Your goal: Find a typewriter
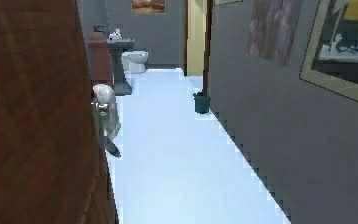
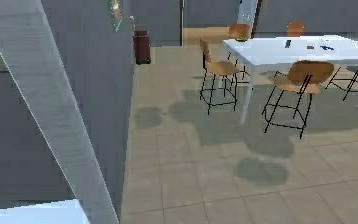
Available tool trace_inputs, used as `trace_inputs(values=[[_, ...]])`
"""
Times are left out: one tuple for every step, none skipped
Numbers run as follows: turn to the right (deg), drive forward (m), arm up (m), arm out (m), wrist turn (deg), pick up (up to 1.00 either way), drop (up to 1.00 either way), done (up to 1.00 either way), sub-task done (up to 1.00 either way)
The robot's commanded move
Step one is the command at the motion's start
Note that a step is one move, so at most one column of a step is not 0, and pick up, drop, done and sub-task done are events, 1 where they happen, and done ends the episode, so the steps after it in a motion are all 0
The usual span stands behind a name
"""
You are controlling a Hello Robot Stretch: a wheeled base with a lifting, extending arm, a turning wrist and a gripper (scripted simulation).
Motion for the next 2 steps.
trace_inputs(values=[[0.0,1.00,0.00,0.00,0.0,0.00,0.00,0.00,0.00],[0.0,1.00,0.00,0.00,0.0,0.00,0.00,0.00,0.00]])
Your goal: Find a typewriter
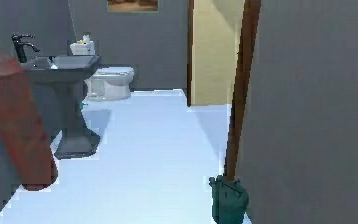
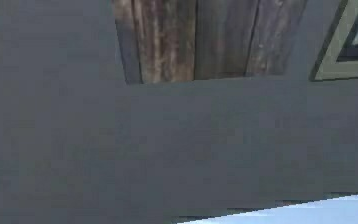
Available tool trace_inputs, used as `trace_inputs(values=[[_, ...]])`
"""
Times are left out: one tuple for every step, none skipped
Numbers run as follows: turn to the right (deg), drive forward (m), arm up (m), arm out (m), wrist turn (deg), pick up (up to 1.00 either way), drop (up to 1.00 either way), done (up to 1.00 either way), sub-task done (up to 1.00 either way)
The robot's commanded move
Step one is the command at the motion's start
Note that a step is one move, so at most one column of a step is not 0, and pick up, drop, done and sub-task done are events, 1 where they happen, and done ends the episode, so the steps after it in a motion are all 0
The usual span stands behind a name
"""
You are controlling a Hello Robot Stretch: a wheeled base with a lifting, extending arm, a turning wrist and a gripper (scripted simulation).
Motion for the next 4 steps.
trace_inputs(values=[[0.0,1.00,0.00,0.00,0.0,0.00,0.00,0.00,0.00],[0.0,0.50,0.00,0.00,0.0,0.00,0.00,0.00,0.00],[-9.0,0.00,0.00,0.00,0.0,0.00,0.00,0.00,0.00],[0.0,0.60,0.00,0.00,0.0,0.00,0.00,0.00,0.00]])
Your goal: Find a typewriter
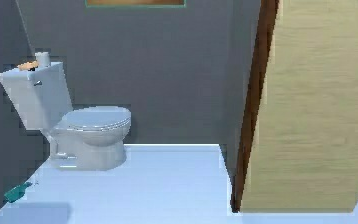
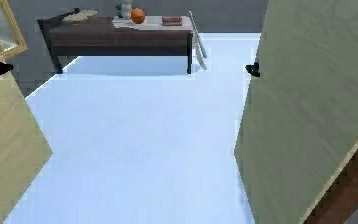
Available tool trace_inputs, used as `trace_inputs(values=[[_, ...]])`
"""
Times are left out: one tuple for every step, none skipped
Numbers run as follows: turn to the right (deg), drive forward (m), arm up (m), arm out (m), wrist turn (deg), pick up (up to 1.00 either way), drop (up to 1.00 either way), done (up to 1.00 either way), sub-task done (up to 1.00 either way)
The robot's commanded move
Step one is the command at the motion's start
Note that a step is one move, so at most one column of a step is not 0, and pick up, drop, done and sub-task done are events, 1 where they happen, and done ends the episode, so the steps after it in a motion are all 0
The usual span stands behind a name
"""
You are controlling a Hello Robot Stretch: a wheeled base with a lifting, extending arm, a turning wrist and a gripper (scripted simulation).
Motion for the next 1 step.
trace_inputs(values=[[45.0,0.00,0.00,0.00,0.0,0.00,0.00,0.00,0.00]])
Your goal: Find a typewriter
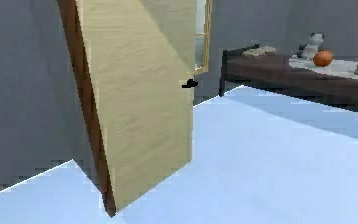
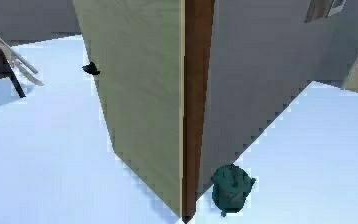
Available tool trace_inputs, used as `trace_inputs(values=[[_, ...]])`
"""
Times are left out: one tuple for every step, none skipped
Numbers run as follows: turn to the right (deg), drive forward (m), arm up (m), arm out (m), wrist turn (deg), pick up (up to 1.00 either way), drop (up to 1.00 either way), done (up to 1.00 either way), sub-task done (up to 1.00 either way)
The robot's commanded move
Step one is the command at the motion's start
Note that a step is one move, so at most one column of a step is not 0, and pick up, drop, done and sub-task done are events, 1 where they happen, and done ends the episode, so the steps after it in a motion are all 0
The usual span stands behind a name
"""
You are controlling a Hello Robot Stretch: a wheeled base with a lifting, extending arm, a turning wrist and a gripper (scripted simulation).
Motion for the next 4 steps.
trace_inputs(values=[[42.0,0.00,0.00,0.00,0.0,0.00,0.00,0.00,0.00],[0.0,1.00,0.00,0.00,0.0,0.00,0.00,0.00,0.00],[0.0,0.60,0.00,0.00,0.0,0.00,0.00,0.00,0.00],[21.0,0.00,0.00,0.00,0.0,0.00,0.00,0.00,0.00]])
